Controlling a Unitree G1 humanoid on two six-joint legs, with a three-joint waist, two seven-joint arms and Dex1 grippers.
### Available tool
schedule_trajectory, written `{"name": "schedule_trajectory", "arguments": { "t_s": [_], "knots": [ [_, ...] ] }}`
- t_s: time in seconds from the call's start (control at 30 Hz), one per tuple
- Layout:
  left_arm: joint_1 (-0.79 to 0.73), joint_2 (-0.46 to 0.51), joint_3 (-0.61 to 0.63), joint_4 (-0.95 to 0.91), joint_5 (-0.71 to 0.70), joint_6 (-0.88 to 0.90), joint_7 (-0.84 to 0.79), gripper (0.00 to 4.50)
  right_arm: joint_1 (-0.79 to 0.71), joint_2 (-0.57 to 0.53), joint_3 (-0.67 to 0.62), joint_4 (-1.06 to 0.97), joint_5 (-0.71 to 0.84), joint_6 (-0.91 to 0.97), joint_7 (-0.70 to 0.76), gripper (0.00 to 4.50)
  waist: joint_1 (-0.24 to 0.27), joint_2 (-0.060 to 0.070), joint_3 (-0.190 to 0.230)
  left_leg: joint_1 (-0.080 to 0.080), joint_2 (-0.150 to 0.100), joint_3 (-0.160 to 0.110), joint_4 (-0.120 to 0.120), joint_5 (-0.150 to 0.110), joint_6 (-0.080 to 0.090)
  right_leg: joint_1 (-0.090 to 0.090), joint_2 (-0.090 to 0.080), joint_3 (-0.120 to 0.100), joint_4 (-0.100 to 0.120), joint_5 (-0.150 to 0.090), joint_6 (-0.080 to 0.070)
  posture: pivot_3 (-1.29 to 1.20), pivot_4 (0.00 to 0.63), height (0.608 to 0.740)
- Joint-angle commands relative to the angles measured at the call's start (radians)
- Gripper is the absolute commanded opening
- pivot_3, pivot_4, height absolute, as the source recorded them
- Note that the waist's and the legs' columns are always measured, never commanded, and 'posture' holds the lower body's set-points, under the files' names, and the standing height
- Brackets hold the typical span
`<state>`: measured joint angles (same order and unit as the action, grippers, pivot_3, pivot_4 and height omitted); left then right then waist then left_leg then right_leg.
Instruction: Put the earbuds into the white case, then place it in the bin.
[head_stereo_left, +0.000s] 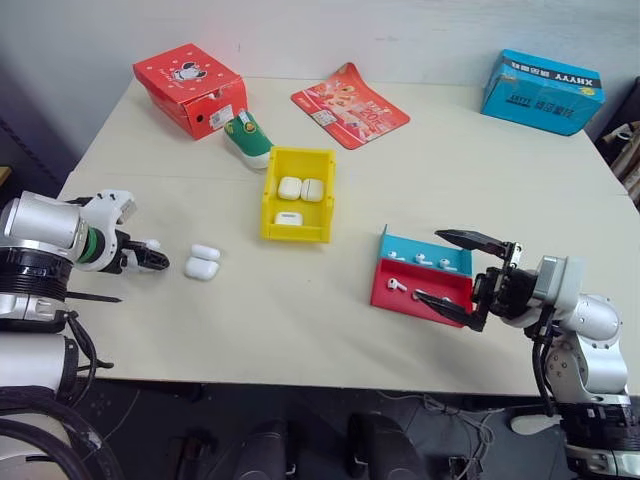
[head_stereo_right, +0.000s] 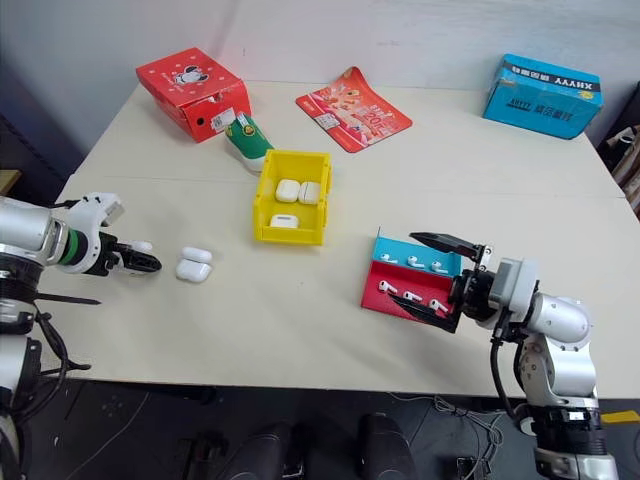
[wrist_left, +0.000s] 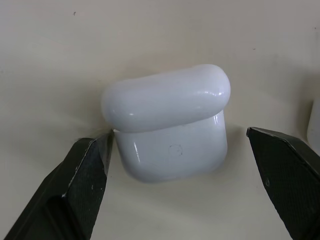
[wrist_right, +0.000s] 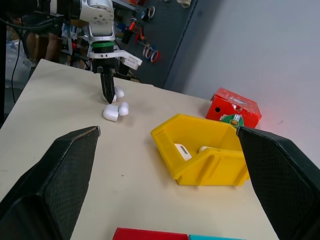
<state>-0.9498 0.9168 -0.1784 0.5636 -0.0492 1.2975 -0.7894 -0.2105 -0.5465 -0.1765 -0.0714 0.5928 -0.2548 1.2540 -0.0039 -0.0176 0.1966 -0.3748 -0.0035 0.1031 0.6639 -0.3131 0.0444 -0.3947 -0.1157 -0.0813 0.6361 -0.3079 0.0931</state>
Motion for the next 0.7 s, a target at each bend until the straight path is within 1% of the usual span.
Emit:
{"name": "schedule_trajectory", "arguments": {
  "t_s": [0.03, 0.2, 0.4, 0.5, 0.6, 0.63, 0.7],
  "knots": [
    [0.03, -0.004, 0.043, -0.038, -0.008, 0.019, 0.045, 4.47, -0.015, 0.002, 0.003, -0.029, 0.003, 0.005, -0.019, 4.5, 0.0, 0.0, 0.0, 0.0, 0.0, 0.0, 0.0, 0.0, 0.0, 0.0, 0.0, 0.0, 0.0, 0.0, 0.0, 0.0, 0.15, 0.74],
    [0.087, 0.011, 0.042, -0.088, -0.018, 0.038, 0.058, 4.47, -0.025, 0.006, 0.011, -0.033, -0.001, 0.008, -0.037, 4.5, -0.002, 0.0, 0.0, 0.001, 0.0, 0.0, 0.001, 0.0, 0.0, 0.0, 0.0, 0.0, 0.001, 0.0, 0.0, 0.0, 0.15, 0.74],
    [0.118, -0.012, 0.115, -0.116, -0.036, 0.073, 0.12, 4.47, -0.007, 0.005, -0.003, -0.027, 0.008, 0.0, -0.037, 4.5, -0.004, 0.0, 0.0, 0.001, 0.0, 0.0, 0.001, 0.0, -0.001, 0.0, 0.0, 0.001, 0.001, 0.0, 0.0, 0.0, 0.15, 0.74],
    [0.126, -0.029, 0.151, -0.121, -0.041, 0.085, 0.155, 3.85, 0.006, 0.005, -0.008, -0.022, 0.01, -0.009, -0.031, 4.5, -0.004, 0.0, 0.0, 0.001, 0.0, 0.0, 0.001, 0.0, -0.001, 0.0, 0.0, 0.001, 0.001, 0.0, 0.0, 0.0, 0.15, 0.74],
    [0.142, -0.038, 0.174, -0.126, -0.049, 0.094, 0.175, 2.96, 0.016, 0.007, -0.01, -0.02, 0.009, -0.016, -0.029, 4.5, -0.003, 0.0, 0.0, 0.001, 0.0, 0.0, 0.001, 0.0, -0.001, 0.0, 0.0, 0.001, 0.001, 0.0, 0.0, 0.0, 0.15, 0.74],
    [0.147, -0.039, 0.184, -0.123, -0.05, 0.093, 0.183, 2.79, 0.02, 0.008, -0.009, -0.022, 0.008, -0.016, -0.032, 4.5, -0.002, 0.0, 0.0, 0.001, 0.0, 0.0, 0.001, 0.0, -0.001, 0.0, 0.0, 0.001, 0.001, 0.0, 0.0, 0.0, 0.15, 0.74],
    [0.154, -0.038, 0.199, -0.121, -0.052, 0.084, 0.195, 2.79, 0.025, 0.008, -0.006, -0.027, 0.007, -0.014, -0.036, 4.5, -0.003, 0.0, 0.0, 0.001, 0.0, 0.001, 0.001, 0.0, -0.001, 0.0, 0.0, 0.001, 0.001, 0.0, 0.0, 0.0, 0.15, 0.74]
  ]
}}
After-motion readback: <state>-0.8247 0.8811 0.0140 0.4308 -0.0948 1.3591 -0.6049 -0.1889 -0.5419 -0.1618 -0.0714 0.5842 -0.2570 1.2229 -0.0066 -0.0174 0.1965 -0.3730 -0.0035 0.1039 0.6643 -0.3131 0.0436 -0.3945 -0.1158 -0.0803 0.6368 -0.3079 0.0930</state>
